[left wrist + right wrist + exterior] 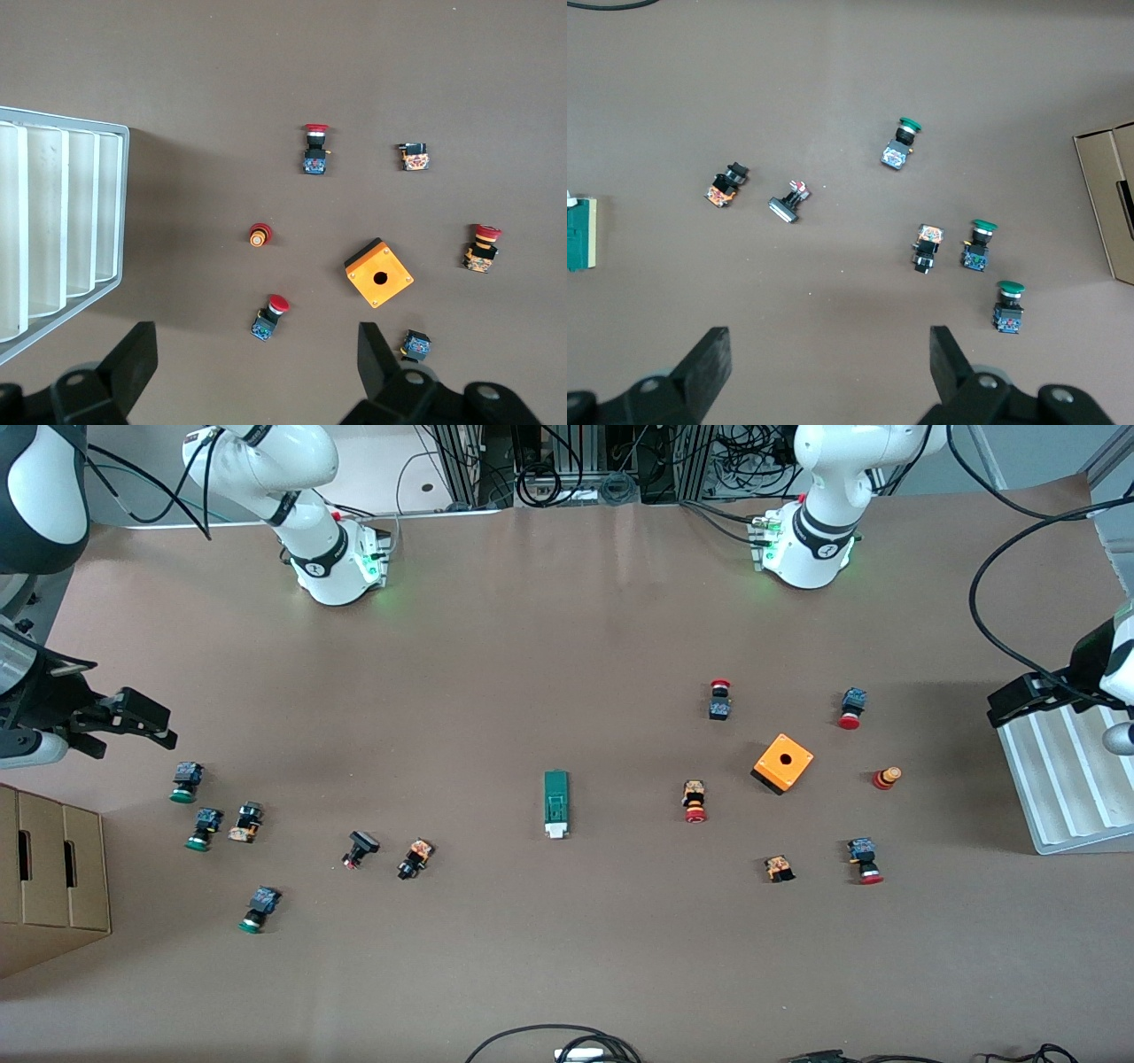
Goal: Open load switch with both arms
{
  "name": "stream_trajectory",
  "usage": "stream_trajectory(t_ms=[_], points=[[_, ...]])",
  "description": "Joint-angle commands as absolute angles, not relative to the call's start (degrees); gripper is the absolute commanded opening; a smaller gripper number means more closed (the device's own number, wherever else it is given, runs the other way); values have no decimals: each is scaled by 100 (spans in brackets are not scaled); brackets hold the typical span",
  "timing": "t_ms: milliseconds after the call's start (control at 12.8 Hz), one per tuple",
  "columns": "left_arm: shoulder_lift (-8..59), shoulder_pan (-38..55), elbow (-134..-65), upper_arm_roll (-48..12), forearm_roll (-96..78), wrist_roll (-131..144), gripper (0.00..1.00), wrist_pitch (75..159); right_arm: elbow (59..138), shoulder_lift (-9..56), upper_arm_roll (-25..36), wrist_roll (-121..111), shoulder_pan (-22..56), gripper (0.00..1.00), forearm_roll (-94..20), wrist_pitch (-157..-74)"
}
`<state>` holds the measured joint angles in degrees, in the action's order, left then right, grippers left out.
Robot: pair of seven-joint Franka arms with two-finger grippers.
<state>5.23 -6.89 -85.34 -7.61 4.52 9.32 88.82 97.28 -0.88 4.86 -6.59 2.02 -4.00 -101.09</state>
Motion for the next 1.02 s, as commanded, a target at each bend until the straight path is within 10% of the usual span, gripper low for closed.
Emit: stream_trajectory(t_ms=[0, 937], points=[[396, -712, -8649, -747, 387, 879, 100, 8956, 9773, -149, 501, -650, 246, 100, -237, -10187], [448, -642, -8332, -1159, 404, 888, 100, 8939, 9773, -123, 501, -659, 202, 100, -237, -10213]])
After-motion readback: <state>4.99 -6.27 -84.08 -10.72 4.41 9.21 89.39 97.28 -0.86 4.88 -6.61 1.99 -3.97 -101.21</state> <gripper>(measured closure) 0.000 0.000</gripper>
